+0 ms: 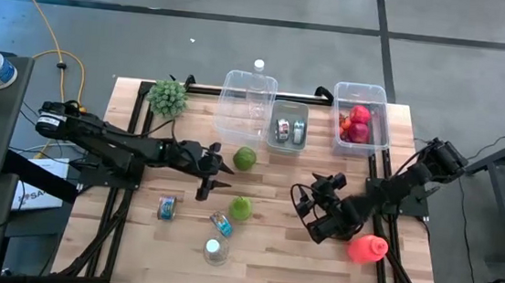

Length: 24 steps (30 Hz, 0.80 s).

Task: Pick & Place Food Item
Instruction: Put the pear into the right transparent bin

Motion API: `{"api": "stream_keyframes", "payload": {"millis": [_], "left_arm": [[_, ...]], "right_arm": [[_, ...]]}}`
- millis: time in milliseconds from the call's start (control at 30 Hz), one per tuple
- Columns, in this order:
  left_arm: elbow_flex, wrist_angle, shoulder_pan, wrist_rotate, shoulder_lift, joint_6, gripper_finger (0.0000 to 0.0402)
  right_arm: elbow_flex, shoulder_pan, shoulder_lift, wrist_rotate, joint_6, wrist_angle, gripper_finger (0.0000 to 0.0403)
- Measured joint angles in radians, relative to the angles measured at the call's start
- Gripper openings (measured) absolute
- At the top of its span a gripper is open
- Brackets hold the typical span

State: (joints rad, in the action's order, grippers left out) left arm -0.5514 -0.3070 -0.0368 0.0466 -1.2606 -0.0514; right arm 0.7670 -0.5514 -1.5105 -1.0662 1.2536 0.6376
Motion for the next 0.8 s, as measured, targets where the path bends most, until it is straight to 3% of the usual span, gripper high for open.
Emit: {"api": "stream_keyframes", "payload": {"millis": [300,800], "left_arm": [[0.0,-0.093,-0.026,0.009,-0.004,0.057,0.0189],[-0.001,-0.395,-0.063,0.054,-0.288,0.006,0.0188]], "right_arm": [[0.0,0.044,0.0,0.041,-0.041,-0.003,0.028],[0.0,0.043,0.0,0.056,-0.055,-0.03,0.028]]}}
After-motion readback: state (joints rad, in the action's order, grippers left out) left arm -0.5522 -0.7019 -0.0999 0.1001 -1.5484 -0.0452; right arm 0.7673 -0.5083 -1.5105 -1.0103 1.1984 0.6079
